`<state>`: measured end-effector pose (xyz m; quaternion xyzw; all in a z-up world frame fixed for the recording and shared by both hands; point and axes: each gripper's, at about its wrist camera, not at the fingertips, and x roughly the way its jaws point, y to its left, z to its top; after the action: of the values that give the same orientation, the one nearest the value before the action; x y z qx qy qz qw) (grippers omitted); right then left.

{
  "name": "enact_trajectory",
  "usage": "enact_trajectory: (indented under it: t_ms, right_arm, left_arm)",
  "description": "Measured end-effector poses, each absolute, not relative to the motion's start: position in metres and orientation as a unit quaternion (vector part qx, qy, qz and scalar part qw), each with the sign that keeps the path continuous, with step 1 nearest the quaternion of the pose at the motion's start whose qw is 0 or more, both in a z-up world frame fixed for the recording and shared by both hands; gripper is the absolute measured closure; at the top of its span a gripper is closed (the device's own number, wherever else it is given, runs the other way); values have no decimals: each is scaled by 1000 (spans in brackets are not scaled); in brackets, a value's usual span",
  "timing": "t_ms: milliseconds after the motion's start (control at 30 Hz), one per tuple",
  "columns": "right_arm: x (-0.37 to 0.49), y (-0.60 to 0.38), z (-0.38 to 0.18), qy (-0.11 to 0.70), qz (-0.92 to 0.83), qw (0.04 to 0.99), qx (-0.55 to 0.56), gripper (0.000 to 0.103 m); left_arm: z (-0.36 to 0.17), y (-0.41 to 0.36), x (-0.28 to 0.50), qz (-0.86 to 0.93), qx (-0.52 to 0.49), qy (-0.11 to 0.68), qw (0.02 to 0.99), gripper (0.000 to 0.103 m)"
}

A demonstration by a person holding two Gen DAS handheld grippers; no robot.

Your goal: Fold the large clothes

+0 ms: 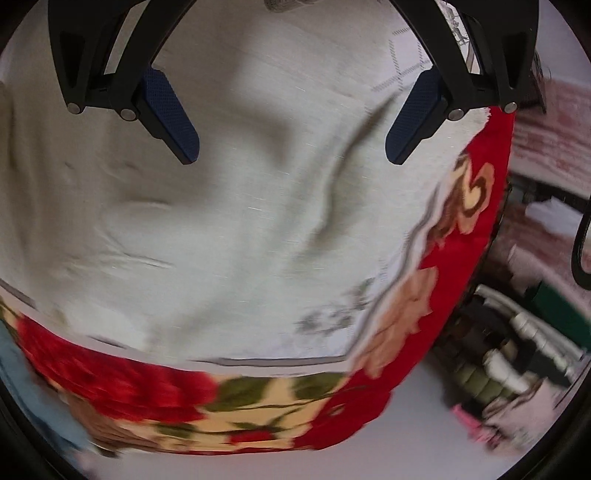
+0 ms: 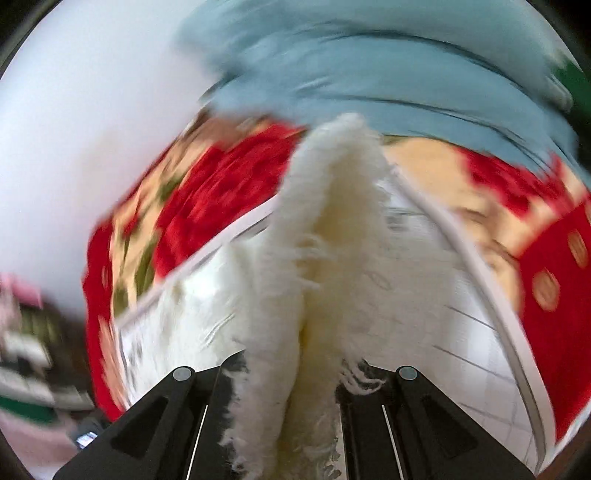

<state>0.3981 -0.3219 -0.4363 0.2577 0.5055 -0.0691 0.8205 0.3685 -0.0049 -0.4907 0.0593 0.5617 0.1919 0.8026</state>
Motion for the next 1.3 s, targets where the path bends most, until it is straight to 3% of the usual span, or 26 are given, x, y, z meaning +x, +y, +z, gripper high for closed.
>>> enact_trajectory:
  t_ms: [233, 367, 433, 500, 567, 700, 800, 900, 1067, 1233, 1300]
  right_arm:
    - [471, -99, -536, 595, 79, 798, 56, 97]
    - [469, -35, -600, 641, 112, 759, -28, 95]
    - [467, -27, -613, 655, 121, 745, -34, 83]
    - [462, -33, -603, 652, 164, 740, 18, 50]
    - [454, -53, -584, 648, 183, 735, 77, 34]
    - [421, -144, -537, 626, 145, 744, 182, 33]
    - [394, -246, -533, 626, 37, 734, 260, 33]
    - [370, -332, -564, 629, -42, 696, 345, 33]
    - [348, -419, -647, 590, -34, 610, 527, 45]
    - [344, -458, -661, 566, -89, 631, 523, 50]
    - [348, -448, -650, 592, -97, 654, 462, 50]
  left_arm:
    - [-535, 86, 372, 265, 28, 579, 771, 0]
    - [-548, 106, 371, 276, 24, 586, 762, 0]
    - [-548, 107, 369, 271, 26, 586, 763, 0]
    - [-541, 105, 366, 266, 27, 586, 765, 0]
    - [-532, 101, 363, 257, 20, 588, 767, 0]
    - [-508, 80, 365, 229, 5, 586, 777, 0]
    - [-496, 56, 379, 202, 2, 576, 792, 0]
    - [-504, 27, 399, 184, 20, 569, 802, 0]
    - [-540, -13, 432, 165, 50, 571, 803, 0]
    - [-574, -35, 444, 158, 81, 592, 786, 0]
    - [-588, -37, 445, 155, 86, 606, 775, 0]
